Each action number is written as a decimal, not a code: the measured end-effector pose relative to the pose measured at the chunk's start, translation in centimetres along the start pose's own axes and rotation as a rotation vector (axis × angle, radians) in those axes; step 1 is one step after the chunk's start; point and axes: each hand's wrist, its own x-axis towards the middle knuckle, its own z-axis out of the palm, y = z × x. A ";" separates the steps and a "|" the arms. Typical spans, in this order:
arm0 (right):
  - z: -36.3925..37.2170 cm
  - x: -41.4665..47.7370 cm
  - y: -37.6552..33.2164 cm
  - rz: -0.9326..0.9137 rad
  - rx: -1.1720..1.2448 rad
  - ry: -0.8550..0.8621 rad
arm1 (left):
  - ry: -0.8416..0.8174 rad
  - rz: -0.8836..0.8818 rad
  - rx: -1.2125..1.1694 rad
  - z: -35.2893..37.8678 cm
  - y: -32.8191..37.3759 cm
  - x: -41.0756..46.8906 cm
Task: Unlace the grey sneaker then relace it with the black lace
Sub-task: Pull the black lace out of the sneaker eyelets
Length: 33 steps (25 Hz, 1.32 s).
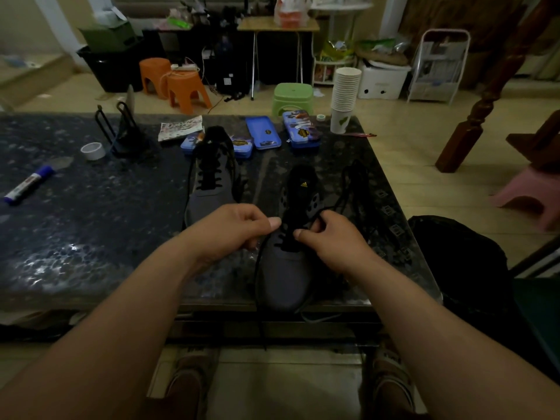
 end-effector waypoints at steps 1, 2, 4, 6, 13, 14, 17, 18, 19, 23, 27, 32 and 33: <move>0.0 -0.1 0.1 -0.005 -0.014 0.006 | -0.017 0.021 -0.043 0.1 -0.3 -0.4; 0.0 -0.1 0.1 -0.010 -0.023 0.013 | 0.011 0.039 -0.177 0.1 -0.5 -0.6; -0.4 -0.1 0.3 -0.006 -0.023 0.028 | 0.151 0.054 -0.561 -0.4 -1.0 -0.9; -0.8 -0.1 0.5 0.010 -0.015 0.061 | 0.194 0.095 -0.814 -1.0 -1.3 -1.6; -0.9 -0.8 1.2 0.045 -0.052 0.127 | 0.066 0.136 -0.729 -0.3 -1.5 -3.5; -0.8 -0.8 1.2 0.044 -0.052 0.132 | 0.070 0.100 -0.839 -0.6 -1.7 -3.6; -0.7 -1.2 1.1 0.042 -0.027 0.135 | 0.034 -0.054 -0.421 -0.7 -3.2 -4.0; -0.7 -1.3 1.3 0.043 -0.019 0.135 | -0.015 -0.066 -0.228 -0.2 -3.4 -4.2; -0.7 -1.3 1.4 0.047 -0.010 0.133 | -0.024 -0.035 -0.180 0.3 -3.2 -4.4; -0.7 -1.3 1.6 0.064 -0.008 0.134 | 0.180 0.103 -1.151 -1.4 -2.4 -5.0; -0.5 -1.1 1.3 0.064 -0.030 0.128 | 0.288 -0.066 -0.838 -3.8 -5.3 -5.0; -0.6 -1.1 1.5 0.063 -0.006 0.121 | 0.466 -0.069 0.174 -1.2 -5.4 -3.0; -0.6 -1.2 1.5 0.063 -0.007 0.124 | 0.501 0.032 0.284 -0.3 -4.9 -2.3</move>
